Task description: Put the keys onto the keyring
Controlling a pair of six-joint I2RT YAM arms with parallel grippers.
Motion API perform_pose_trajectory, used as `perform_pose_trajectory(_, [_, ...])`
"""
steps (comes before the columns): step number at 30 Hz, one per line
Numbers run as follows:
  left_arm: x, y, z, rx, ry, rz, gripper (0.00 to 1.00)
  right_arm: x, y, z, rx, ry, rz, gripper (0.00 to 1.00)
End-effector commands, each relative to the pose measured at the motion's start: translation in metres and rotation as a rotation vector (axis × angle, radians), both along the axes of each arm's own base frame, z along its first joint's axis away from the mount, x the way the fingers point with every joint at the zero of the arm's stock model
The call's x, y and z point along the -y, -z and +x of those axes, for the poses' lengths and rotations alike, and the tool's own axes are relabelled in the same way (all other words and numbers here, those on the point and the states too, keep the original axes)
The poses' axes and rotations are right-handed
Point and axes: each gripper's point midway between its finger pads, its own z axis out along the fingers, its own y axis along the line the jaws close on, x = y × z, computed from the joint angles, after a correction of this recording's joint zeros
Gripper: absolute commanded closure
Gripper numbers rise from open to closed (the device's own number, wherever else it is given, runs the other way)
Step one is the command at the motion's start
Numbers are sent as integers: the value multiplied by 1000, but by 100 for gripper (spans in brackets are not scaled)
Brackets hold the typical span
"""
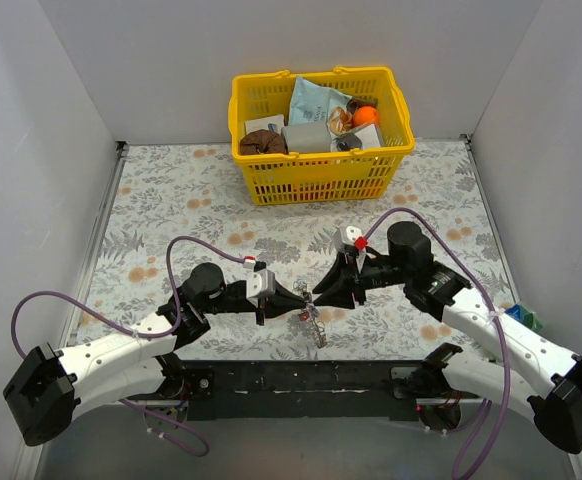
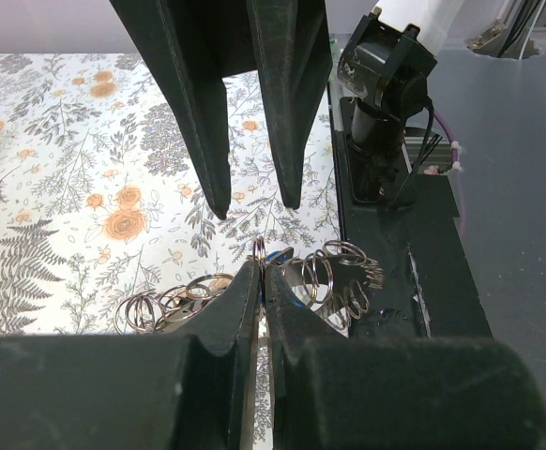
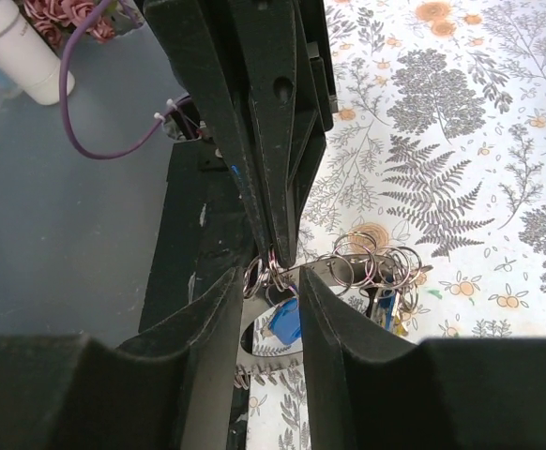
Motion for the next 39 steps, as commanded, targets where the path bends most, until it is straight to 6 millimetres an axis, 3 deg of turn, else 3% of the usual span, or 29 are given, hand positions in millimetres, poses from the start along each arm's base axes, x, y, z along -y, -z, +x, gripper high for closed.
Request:
perform_pose_trajectory(1, [3, -28, 3, 58, -4, -75, 100, -4, -2, -7, -7, -55, 28, 62])
perform_pose_trajectory(16, [5, -35, 0, 62, 19, -81, 100, -7, 10, -9, -46, -70, 29, 64])
perform_pose_trajectory(22, [6, -38, 0, 66, 24, -86, 100, -8, 11, -8, -52, -70, 31, 78])
perform_pose_trajectory(29, [8, -37, -2, 55, 38, -86, 100, -9, 6, -8, -55, -65, 51, 84])
perform_pose_trajectory(31, [8, -38, -1, 54, 37, -85, 100, -10, 8, -8, -62, -70, 47, 98])
perform_pose_trajectory(36, [7, -37, 1, 49, 24, -63, 100, -9, 10, -7, -66, -62, 28, 99])
perform_pose_trajectory(37, [8, -34, 3, 30, 18, -33, 81, -9, 11, -4, -58, -46, 19, 99])
perform_pose_trajectory(39, [8, -30, 5, 29, 14, 7, 63, -8, 11, -2, -46, -37, -6, 99])
